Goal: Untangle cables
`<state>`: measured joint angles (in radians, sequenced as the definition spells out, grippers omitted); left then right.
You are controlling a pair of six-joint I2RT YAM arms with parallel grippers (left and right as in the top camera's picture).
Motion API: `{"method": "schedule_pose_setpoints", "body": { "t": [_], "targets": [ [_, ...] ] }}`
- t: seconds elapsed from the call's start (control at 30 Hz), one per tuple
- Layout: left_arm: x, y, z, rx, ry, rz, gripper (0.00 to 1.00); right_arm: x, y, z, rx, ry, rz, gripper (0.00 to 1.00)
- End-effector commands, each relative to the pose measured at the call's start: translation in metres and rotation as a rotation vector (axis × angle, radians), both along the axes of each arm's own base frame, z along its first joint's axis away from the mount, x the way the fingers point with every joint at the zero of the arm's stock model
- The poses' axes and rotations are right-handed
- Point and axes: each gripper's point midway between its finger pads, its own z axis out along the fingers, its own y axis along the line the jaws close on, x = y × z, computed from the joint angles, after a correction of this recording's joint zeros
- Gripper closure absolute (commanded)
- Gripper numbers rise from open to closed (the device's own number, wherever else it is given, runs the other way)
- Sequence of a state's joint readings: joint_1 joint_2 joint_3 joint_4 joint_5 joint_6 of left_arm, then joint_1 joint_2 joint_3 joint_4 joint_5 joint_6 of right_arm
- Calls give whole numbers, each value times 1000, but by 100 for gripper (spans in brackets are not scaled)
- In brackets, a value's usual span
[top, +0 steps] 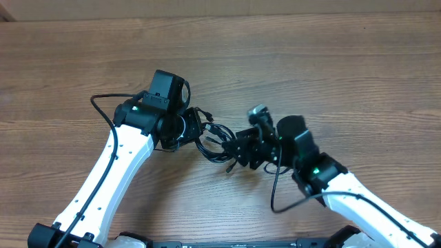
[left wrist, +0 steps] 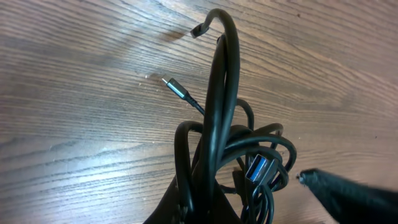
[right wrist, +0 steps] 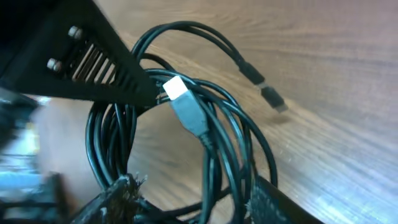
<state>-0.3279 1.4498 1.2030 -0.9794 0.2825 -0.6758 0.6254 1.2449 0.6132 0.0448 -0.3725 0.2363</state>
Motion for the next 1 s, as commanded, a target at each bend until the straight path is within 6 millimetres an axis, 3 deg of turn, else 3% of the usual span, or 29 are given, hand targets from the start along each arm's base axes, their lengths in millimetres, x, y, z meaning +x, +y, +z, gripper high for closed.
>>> {"method": "schedule_pose_setpoints", "body": {
  "t": [0.0,0.13,0.3,0.73,0.97],
  "targets": [
    [2,-4,3,-10,-8,-1,96,23,-9,12,-157,-205,-148,39],
    [-3,-14,7,-50,-30,-123,96,32,-20,13,-244,-276,-274,35],
    [-11,-29,13,-122,-52,-253,96,35,-21,10,-259,-279,-287,35],
    [-7,-32,16,-148,-48,-206,96,8,7,7,-252,-286,-187,35],
    [-17,-43,17,-173,-27,-246,96,24,-13,8,-317,-328,-316,36]
  ]
}}
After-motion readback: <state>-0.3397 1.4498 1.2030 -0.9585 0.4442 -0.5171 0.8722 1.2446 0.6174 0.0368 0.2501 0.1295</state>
